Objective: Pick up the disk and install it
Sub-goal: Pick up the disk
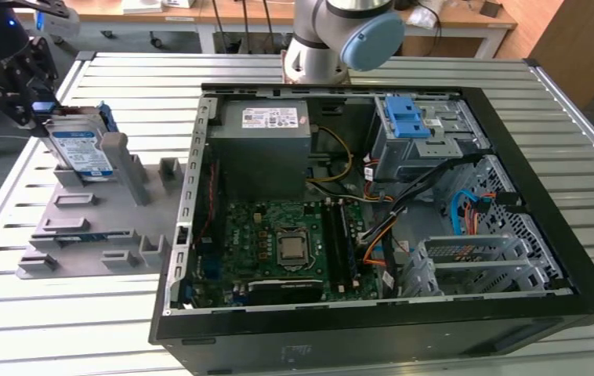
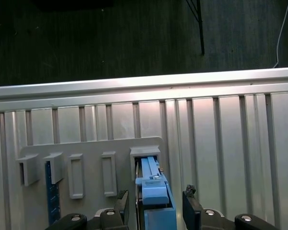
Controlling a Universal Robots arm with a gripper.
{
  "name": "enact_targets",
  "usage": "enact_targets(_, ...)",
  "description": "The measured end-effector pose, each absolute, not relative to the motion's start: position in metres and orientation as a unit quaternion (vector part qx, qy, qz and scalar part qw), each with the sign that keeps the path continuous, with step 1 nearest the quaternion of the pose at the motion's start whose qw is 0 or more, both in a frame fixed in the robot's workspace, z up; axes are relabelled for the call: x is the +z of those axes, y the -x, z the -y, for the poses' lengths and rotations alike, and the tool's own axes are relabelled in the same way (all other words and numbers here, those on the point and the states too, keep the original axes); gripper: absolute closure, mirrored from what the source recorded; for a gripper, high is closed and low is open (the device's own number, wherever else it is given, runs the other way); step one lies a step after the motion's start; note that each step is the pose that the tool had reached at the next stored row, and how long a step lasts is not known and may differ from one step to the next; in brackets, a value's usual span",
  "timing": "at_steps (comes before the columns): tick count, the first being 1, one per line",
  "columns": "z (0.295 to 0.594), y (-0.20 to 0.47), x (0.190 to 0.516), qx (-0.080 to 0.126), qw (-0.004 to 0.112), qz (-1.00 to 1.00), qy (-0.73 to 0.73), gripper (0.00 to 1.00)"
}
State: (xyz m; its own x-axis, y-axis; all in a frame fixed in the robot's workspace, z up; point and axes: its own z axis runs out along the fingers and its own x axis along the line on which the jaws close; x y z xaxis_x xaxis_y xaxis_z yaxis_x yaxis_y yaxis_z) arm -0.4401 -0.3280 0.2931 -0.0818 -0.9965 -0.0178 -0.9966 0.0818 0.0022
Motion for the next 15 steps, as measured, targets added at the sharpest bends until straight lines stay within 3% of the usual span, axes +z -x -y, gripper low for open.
enact_targets(15,0.3280,0.4401,0.2868,0.007,0.006,-0.735,0.678,0.44)
